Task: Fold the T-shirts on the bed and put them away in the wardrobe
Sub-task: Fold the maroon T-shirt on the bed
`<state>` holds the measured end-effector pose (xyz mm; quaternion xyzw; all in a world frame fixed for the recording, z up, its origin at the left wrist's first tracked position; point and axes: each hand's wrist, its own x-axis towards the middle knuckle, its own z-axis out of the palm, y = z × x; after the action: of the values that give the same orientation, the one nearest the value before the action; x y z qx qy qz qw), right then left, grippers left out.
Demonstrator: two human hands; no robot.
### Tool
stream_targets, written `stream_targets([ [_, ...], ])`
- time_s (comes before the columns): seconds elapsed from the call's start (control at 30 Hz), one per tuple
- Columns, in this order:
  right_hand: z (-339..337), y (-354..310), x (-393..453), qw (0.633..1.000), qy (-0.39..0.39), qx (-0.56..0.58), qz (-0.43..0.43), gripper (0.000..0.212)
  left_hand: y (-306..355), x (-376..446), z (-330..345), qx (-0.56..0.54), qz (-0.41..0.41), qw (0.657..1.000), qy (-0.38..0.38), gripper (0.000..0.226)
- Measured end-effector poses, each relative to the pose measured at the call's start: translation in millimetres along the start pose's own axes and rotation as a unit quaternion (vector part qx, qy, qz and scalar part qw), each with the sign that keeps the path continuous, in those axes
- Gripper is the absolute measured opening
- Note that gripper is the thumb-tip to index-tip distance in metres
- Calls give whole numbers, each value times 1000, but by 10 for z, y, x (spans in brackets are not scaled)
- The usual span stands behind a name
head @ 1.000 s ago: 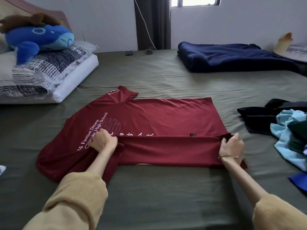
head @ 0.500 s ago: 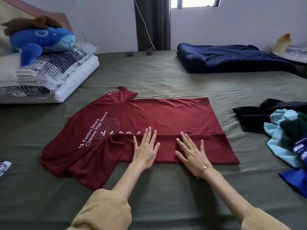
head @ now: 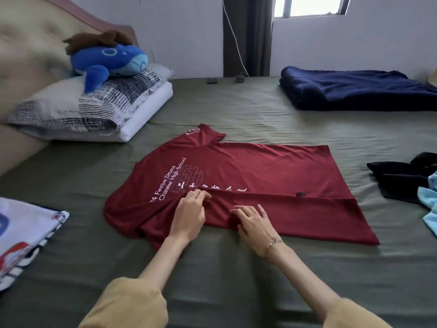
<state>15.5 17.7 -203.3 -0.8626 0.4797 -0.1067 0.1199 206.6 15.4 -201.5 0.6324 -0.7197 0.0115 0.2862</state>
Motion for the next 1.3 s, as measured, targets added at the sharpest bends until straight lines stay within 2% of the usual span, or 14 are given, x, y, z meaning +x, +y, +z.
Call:
stream_targets([
  [0.1,92,-302,197,995,7,4,-95,53,-358,-51,-194,-15,-68,997,44,40],
  [0.23,295,-688,400,981,-6,-6,-194,56,-887,-240,-486,43,-156,985,53,41],
  [0.33,411,-964,592,970,3,-41,-240,52,-1308,-377,-697,38,-214,976,13,47],
  [0.47,384,-1020,819,969,35,-64,-237,37,-1601,-329,-799,-54,-222,972,-52,53],
  [0.53,314,-1064,990,976,36,-52,-207,31,-1658,-268,-846,-94,-232,966,-70,45],
  [0.6,215,-1136,1232,984,54,-54,-164,36,-1733,-216,-889,-88,-243,963,-78,36],
  [0.67,75,-1183,1471,986,78,-59,-135,35,-1784,-173,-892,-62,-243,965,-80,48],
  [0.73,-18,-1227,1741,984,94,-92,-122,36,-1849,-167,-886,-142,-269,951,-63,58],
  [0.8,-84,-1233,1994,983,100,-114,-100,37,-1892,-164,-873,-259,-306,915,-51,65],
  [0.87,-71,-1255,2212,988,101,-95,-63,35,-1966,-178,-844,-314,-332,889,-35,65],
  [1.03,65,-1266,2503,986,138,-98,1,27,-2157,-242,-769,-329,-327,884,-61,65],
  [1.13,59,-1249,2601,987,136,-71,44,23,-2182,-261,-709,-318,-329,888,-36,79],
  [1.23,97,-1217,2660,989,111,-61,78,27,-2212,-222,-640,-281,-353,892,18,53],
  [1.3,143,-1204,2659,991,83,-42,100,41,-2229,-179,-613,-230,-346,909,32,45],
])
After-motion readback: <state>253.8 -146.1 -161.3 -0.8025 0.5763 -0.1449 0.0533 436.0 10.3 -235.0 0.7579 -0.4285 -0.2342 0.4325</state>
